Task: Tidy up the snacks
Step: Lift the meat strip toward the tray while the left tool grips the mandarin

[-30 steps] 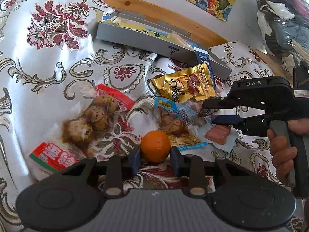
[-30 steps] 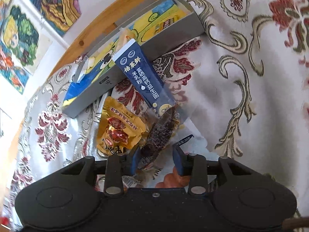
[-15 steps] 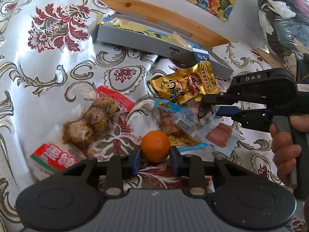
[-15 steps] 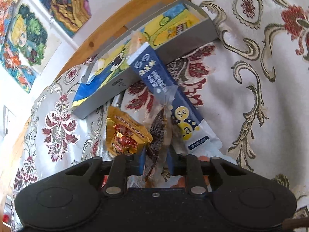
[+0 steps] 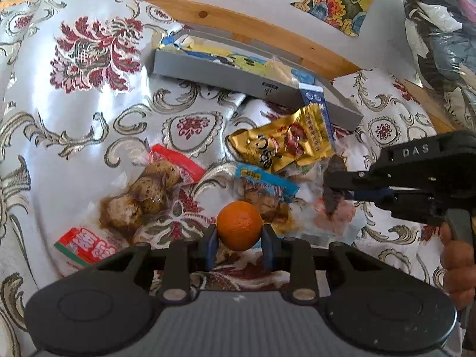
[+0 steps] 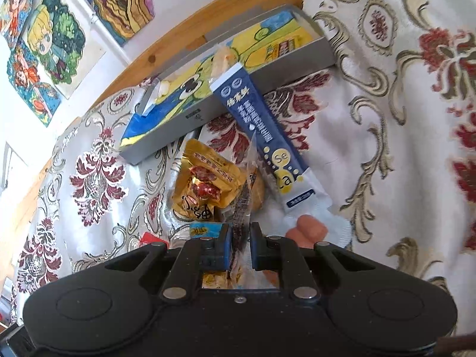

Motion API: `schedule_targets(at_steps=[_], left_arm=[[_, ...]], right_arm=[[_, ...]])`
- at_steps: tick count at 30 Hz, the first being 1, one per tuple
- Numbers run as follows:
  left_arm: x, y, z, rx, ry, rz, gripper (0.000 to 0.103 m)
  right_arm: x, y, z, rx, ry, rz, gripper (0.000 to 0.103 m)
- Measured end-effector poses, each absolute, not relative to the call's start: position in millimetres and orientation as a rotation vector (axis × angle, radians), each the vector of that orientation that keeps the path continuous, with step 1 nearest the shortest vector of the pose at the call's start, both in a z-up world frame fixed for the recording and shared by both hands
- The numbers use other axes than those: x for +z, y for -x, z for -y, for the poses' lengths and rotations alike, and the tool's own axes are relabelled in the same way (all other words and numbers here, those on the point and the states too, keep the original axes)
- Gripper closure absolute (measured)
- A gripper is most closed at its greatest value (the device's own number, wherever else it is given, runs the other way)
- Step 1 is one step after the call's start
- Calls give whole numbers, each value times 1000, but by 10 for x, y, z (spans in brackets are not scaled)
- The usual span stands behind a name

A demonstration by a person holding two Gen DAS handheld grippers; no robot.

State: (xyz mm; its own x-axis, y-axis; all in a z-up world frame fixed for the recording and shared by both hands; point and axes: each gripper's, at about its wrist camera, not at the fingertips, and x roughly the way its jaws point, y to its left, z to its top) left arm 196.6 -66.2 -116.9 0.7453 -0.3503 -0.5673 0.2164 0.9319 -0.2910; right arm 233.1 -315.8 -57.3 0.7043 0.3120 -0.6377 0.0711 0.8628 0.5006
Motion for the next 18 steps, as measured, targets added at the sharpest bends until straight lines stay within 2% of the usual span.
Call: schedule_targets(at_steps=[18], left_arm=[[-780,-1922,752,-287,218,-575,70]], right_arm=[[-345,-1993,3316,169,-623,-698,91]])
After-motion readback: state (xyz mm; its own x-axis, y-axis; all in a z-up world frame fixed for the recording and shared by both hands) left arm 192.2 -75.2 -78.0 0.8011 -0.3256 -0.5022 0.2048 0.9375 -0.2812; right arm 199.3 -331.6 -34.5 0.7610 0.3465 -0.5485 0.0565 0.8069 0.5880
